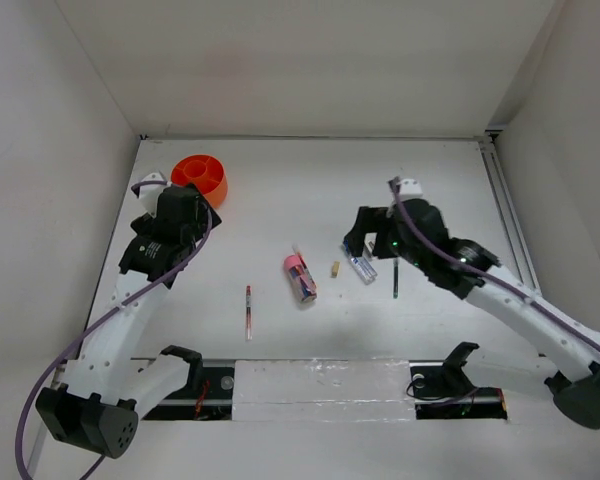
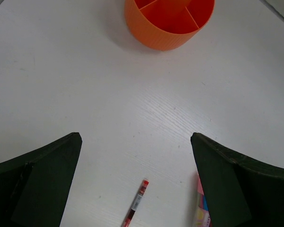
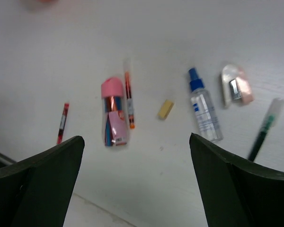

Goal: Sort the stationery into containers
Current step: Grab a piece of stationery with the right arm

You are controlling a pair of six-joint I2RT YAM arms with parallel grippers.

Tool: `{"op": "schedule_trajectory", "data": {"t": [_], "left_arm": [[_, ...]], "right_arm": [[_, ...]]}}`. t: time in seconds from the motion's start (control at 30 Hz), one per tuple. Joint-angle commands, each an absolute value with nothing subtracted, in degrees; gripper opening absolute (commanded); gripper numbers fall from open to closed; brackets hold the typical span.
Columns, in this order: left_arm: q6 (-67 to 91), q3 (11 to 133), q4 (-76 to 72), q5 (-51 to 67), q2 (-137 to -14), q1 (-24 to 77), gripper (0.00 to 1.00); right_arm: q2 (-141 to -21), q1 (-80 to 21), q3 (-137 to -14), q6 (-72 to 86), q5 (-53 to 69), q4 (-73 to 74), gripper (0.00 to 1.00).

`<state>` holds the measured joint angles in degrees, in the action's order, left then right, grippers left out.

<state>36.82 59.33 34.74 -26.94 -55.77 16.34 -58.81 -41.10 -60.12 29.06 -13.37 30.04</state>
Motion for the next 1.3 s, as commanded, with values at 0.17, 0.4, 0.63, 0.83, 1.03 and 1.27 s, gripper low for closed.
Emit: {"op": "schedule_trajectory", "data": {"t": [0.17, 0.4, 0.63, 0.83, 1.03, 1.27], "left_arm": [[36.0, 58.5, 33.4, -27.1, -55.6, 16.0, 1.0], [36.0, 58.5, 33.4, -27.1, -54.6, 16.0, 1.0], [36.0, 58.5, 33.4, -27.1, -54.1, 16.0, 1.0], [35.5, 58.0, 33.4, -27.1, -54.1, 16.0, 1.0], [35.5, 58.0, 33.4, -26.5, -53.5, 16.0, 1.0], [35.5, 58.0, 33.4, -26.5, -53.5, 16.0, 1.0]], "right_arm": [[-77.3, -52.1, -59.6, 33.3, -12.3, 18.8, 0.94], [-88.5, -56.6, -64.3, 33.3, -13.6, 16.6, 0.85], [-95.9, -58.8, -66.9, 33.3, -15.9, 17.1, 0.82], [-100.0, -61.3, -68.8, 32.8, -17.1, 18.4, 0.76], [-103.5, -63.0, -70.8, 33.3, -18.3, 19.6, 0.73], [-105.4, -63.0, -70.8, 33.3, -18.3, 19.6, 0.69]]}}
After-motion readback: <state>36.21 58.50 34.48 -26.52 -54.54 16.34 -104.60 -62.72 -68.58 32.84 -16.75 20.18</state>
